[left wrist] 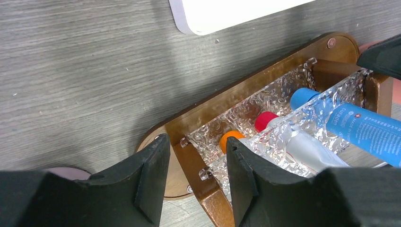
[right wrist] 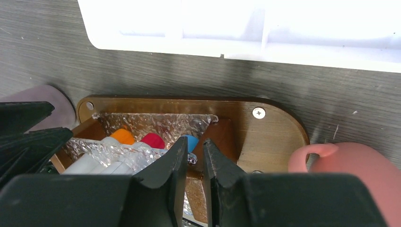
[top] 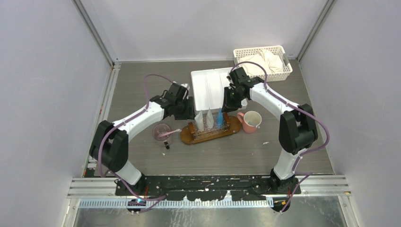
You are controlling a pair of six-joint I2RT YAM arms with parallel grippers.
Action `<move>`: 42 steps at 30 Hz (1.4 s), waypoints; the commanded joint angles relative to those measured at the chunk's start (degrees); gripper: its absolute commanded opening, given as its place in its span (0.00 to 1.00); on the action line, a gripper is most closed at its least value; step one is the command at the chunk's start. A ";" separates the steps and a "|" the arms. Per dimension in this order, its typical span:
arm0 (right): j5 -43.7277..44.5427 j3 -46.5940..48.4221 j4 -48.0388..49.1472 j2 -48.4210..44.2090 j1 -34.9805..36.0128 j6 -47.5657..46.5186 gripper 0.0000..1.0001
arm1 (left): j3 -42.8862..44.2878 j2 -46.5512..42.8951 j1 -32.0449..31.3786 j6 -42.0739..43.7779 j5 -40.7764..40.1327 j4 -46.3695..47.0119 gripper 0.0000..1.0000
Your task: Prepare toiletry sets of a toothbrush and toothpaste on the tray
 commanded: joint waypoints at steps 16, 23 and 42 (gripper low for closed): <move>9.86 -1.21 5.20 -9.30 -3.33 2.82 0.31 | 6.02 -6.23 1.56 1.79 -5.19 -3.46 0.50; 20.11 -6.82 5.38 -20.87 -8.81 2.33 0.34 | 1.37 -18.99 1.56 -0.01 -6.08 -0.93 0.50; 20.99 -17.73 8.23 -36.76 -18.23 7.65 0.35 | -21.87 -49.00 -38.91 -13.76 -21.07 -5.27 0.70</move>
